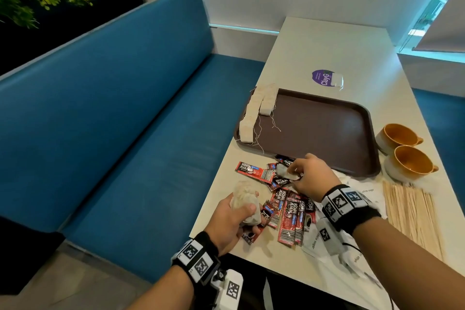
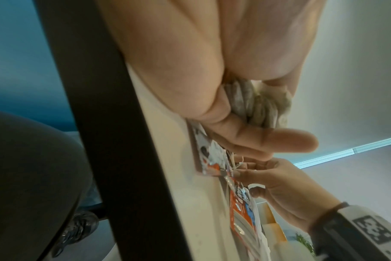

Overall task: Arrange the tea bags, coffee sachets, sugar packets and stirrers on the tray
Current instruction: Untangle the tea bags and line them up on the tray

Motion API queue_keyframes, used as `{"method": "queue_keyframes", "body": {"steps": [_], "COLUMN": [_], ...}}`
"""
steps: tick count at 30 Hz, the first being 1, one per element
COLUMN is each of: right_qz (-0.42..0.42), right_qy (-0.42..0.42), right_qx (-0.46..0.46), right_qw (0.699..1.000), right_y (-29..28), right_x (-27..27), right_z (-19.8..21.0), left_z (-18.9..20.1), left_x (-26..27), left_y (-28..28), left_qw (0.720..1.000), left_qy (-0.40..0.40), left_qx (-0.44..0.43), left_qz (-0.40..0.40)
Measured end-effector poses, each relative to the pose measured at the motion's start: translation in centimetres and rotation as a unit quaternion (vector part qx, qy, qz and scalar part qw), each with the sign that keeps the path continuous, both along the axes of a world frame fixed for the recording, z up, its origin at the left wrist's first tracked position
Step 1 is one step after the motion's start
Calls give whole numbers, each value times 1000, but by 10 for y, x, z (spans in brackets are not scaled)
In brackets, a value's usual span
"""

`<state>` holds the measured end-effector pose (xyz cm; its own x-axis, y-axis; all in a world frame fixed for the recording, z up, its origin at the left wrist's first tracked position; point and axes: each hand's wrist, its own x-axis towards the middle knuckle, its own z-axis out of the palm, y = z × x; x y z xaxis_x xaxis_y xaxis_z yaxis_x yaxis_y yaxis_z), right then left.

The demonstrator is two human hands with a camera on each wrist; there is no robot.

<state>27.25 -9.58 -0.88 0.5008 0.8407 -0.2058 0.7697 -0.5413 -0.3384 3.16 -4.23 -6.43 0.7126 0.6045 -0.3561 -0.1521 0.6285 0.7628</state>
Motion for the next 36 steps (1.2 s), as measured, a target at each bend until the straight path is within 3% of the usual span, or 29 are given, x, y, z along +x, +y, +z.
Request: {"method": "queue_keyframes", "body": {"steps": [7,11,15,17,20,24,27,31,36], "right_qz": [-19,-70,-94,-66,15,151,193,183,149], "right_qy": [27,120,275,359,419,417,373,217,231], "right_qx": [53,174,275,270,199,75,0,21,77], "right_qw": [998,975,916,891,886,893,908,959,958], "right_y": [-6,-18,-25,-27,-30,-25,-16,-4,-4], "right_x": [-2,-4,-8,-21,-48,-73,-82,-89,-88], "right_z": [-1,10,32,47,64,67,59,48,39], "left_z": [0,1,4,6,7,10,11,11,12], "left_x": [-2,-4,-3,-2,1,3,0,-3,-7], "left_y": [1,1,0,-1,-3,-6,-5,-3,-3], "left_qw": [1000,999,999,999,999,999,999,999,995], "left_qy": [-17,-24,-20,-14,-7,-17,4,9,-31], "left_qx": [-7,-12,-18,-20,-35,-41,-45,-28,-15], "left_qz": [-13,-26,-28,-23,-6,12,-1,-30,-98]}}
